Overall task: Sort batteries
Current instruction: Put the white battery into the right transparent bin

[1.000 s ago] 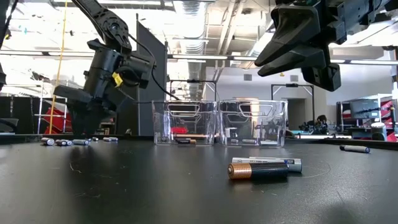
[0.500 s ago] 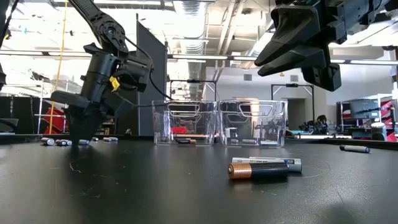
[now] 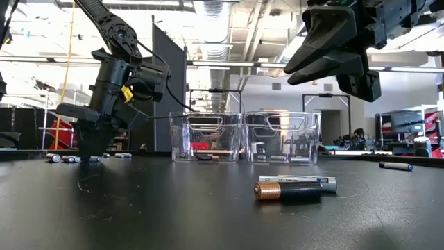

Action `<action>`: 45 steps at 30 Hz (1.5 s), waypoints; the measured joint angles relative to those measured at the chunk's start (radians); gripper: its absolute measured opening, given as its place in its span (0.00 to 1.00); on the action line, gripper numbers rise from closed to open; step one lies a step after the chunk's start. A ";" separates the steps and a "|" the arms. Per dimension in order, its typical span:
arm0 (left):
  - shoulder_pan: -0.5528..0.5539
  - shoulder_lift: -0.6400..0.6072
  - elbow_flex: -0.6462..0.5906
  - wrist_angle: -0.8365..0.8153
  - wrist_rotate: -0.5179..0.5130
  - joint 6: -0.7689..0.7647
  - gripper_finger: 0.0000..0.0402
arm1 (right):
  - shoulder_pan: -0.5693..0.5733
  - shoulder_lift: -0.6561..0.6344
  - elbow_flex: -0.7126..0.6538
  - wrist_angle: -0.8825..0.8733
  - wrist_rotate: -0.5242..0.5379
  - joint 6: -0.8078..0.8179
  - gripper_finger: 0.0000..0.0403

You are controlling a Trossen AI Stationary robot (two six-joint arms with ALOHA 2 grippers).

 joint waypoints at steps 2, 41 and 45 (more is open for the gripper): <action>0.000 0.000 0.000 0.001 -0.004 0.004 0.33 | 0.000 0.000 0.000 0.000 0.000 0.011 0.19; -0.185 -0.092 0.131 -0.037 0.174 -0.377 0.10 | 0.141 0.000 0.000 -0.166 -0.006 0.217 0.19; -0.267 -0.092 0.187 0.041 0.210 -0.510 0.10 | 0.154 0.000 0.000 -0.200 -0.006 0.216 0.19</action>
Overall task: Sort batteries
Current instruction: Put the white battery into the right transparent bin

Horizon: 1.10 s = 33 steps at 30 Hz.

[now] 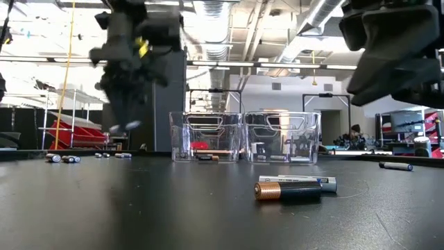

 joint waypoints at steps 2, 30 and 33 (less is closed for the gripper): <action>-0.031 0.000 0.037 0.061 0.004 -0.064 0.10 | 0.001 0.000 0.000 -0.024 0.000 0.000 0.19; 0.216 0.630 1.084 0.001 0.042 0.200 0.10 | -0.107 0.000 0.000 -0.113 0.002 -0.025 0.19; 0.250 0.732 1.226 -0.030 0.042 0.209 0.10 | -0.124 0.000 0.000 -0.119 0.002 -0.024 0.19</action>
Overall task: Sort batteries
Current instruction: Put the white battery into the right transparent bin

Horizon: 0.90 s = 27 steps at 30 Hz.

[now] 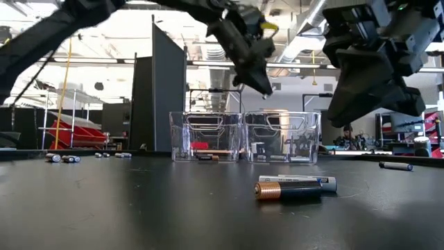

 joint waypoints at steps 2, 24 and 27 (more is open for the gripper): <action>0.016 0.064 0.073 -0.014 -0.001 0.018 0.10 | -0.006 0.000 0.000 -0.015 0.000 0.012 0.19; 0.040 0.246 0.078 0.059 -0.012 0.080 0.10 | -0.010 0.000 0.000 -0.098 0.034 0.174 0.19; 0.040 0.247 0.078 0.052 -0.012 0.079 0.11 | -0.010 0.000 0.000 -0.101 0.044 0.175 0.19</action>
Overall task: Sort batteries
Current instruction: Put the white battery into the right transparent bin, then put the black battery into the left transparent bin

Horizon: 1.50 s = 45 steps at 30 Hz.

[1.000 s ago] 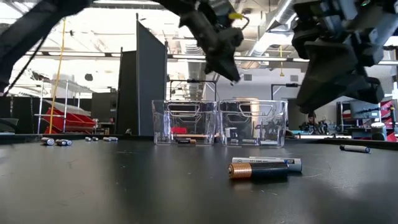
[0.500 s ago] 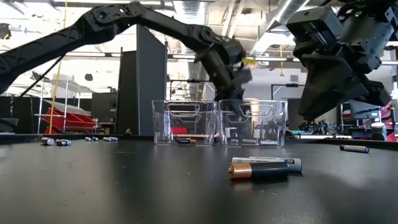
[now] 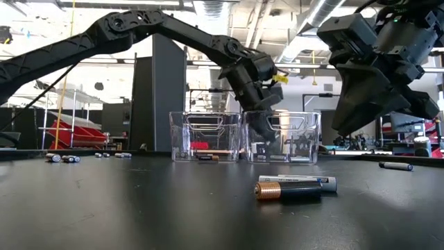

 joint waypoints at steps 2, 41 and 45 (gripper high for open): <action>0.000 0.003 0.000 -0.003 0.000 0.000 0.13 | 0.000 0.000 0.000 0.000 0.008 0.001 0.19; -0.269 -0.658 -0.088 -0.354 -0.197 -0.105 0.28 | 0.157 0.000 0.000 0.068 0.008 -0.020 0.19; -0.373 -0.743 -0.286 -0.256 -0.241 -0.176 0.28 | 0.189 0.000 0.000 0.068 0.008 -0.037 0.19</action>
